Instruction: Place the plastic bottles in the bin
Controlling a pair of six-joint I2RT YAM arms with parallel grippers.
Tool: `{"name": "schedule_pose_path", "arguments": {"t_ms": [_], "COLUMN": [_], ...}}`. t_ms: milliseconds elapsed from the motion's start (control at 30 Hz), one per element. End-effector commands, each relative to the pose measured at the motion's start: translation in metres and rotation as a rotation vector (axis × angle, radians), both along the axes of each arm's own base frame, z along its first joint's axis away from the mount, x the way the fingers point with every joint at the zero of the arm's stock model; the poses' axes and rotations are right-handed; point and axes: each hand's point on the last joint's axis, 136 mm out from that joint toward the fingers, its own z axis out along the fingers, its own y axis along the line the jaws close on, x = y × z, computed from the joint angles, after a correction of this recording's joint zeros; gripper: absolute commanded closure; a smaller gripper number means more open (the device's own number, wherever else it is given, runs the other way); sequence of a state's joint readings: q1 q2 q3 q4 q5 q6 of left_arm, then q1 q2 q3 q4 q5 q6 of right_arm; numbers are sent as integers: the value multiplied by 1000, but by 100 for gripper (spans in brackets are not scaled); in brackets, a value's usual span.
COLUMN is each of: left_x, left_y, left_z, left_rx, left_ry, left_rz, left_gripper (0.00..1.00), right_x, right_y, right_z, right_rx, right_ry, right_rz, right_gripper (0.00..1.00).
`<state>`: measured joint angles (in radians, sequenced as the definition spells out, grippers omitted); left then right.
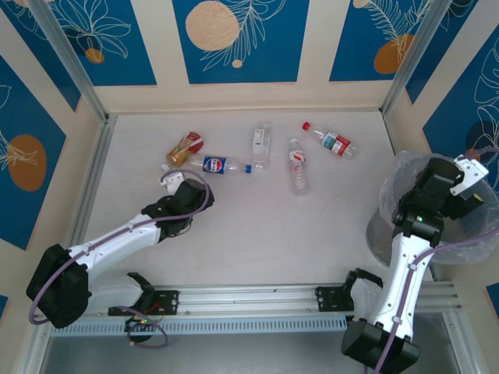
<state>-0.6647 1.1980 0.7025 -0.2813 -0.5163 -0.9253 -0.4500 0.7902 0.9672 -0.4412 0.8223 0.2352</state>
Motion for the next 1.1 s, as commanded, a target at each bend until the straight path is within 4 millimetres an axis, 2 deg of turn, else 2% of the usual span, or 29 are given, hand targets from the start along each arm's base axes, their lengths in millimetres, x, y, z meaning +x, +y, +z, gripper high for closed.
{"name": "schedule_pose_path", "arguments": {"t_ms": [0, 67, 267, 533, 800, 1067], "left_x": [-1, -2, -3, 6, 7, 2], "left_y": [5, 6, 10, 5, 15, 19], "left_z": [5, 4, 0, -5, -11, -19], "left_rx": [-9, -13, -20, -77, -89, -119], "left_ry": [14, 21, 45, 66, 93, 120], "left_rz": [15, 21, 31, -1, 44, 66], "left_gripper": [0, 0, 0, 0, 0, 0], "right_x": [11, 18, 40, 71, 91, 112], "right_y": [20, 30, 61, 104, 176, 245], "right_z": [21, 28, 41, 45, 60, 42], "right_rx": [29, 28, 44, 31, 87, 248], "right_ry": [-85, -103, -124, -37, -92, -30], "right_rz": [78, 124, 281, 496, 848, 1153], "right_gripper": [5, 0, 0, 0, 0, 1]}}
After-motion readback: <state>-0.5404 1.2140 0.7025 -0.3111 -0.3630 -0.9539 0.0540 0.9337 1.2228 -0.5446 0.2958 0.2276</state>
